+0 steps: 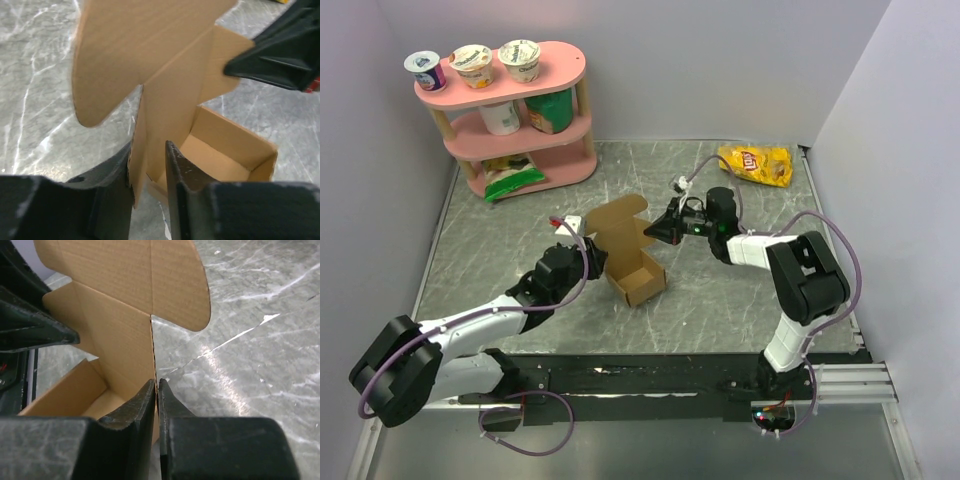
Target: Fold the paper box
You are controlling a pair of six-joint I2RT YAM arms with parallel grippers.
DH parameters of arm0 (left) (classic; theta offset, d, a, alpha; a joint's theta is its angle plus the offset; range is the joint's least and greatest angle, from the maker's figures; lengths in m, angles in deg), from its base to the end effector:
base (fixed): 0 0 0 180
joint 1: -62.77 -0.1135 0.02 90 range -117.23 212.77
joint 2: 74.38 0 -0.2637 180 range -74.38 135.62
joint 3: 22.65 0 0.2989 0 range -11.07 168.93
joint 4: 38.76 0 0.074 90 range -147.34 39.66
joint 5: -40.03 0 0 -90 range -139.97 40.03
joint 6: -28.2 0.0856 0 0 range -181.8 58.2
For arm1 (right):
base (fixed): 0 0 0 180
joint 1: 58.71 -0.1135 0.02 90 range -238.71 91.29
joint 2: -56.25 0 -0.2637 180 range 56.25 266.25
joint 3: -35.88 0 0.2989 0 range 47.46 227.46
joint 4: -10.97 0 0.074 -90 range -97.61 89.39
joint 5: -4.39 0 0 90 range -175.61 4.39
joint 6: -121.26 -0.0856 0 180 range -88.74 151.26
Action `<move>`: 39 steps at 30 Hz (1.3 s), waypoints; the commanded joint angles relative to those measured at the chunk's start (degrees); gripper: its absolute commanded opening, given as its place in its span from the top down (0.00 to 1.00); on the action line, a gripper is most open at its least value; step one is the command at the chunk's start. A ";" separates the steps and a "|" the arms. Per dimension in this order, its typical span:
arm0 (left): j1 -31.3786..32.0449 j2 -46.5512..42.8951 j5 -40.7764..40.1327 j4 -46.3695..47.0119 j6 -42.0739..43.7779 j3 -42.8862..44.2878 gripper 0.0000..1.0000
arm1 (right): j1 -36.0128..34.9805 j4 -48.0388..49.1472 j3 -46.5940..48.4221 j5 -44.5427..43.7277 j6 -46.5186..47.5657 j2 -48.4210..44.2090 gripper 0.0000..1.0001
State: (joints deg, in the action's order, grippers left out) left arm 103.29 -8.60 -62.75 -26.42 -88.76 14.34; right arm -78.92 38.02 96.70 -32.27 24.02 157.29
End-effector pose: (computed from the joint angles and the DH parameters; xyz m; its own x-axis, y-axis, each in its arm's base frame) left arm 0.2592 -0.1966 0.1654 -0.4060 -0.2346 -0.8832 0.3234 0.8671 -0.3790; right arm 0.3709 0.2097 0.1508 -0.3305 -0.0415 -0.9429 -0.9048 0.2981 0.3040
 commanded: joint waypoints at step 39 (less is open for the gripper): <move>-18.18 -9.71 41.43 12.11 3.14 -8.01 0.22 | -3.35 -8.22 -21.02 -6.50 3.73 -38.80 1.00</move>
State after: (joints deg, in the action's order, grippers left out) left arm 87.07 -19.53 -25.48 -19.97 -86.31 4.40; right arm -82.13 30.40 75.23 -41.19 27.32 121.24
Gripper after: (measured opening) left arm 0.783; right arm 0.012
